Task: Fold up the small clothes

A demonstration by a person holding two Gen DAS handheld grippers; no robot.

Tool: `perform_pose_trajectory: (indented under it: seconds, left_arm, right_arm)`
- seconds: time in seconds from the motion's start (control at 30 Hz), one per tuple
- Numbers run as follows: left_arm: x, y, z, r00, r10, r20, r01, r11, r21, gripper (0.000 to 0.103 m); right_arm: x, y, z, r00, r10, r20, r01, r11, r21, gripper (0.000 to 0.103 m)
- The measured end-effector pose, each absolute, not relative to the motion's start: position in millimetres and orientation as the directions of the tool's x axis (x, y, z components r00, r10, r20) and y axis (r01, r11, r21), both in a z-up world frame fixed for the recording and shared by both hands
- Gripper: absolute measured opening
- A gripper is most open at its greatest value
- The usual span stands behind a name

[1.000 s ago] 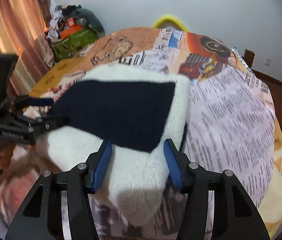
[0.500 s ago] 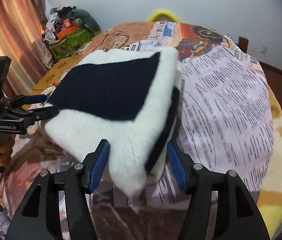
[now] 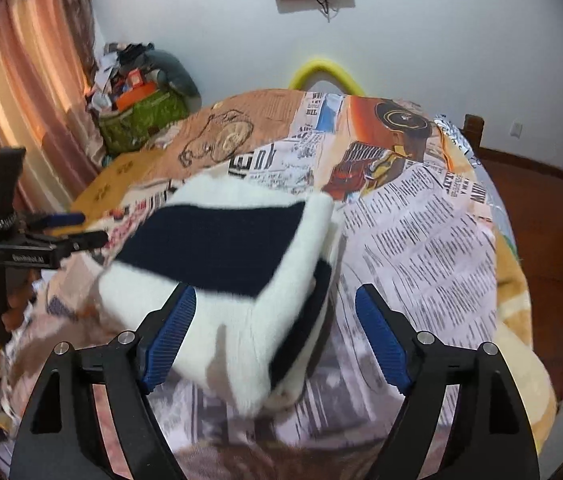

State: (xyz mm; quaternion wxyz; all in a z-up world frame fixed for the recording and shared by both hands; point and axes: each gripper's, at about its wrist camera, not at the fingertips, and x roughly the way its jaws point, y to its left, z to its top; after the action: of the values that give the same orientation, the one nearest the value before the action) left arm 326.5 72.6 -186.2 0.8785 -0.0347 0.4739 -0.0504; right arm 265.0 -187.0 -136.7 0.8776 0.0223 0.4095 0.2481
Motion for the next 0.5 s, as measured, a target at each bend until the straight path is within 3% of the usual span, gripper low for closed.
perform_pose_trajectory:
  seconds: [0.27, 0.5]
  left_arm:
    - [371.9, 80.5, -231.4, 0.394, -0.306, -0.867, -0.015, 0.941, -0.339, 0.1]
    - [389.0, 73.5, -259.4, 0.297, -0.472, -0.83, -0.038, 0.863, -0.505, 0.1]
  right_arm:
    - [313.2, -187.0, -189.4, 0.386, 0.501, -0.774, -0.301, 0.862, 0.408, 0.08]
    - [328.1, -181.3, -215.8, 0.29, 0.613, -0.735, -0.271, 0.789, 0.552, 0.083]
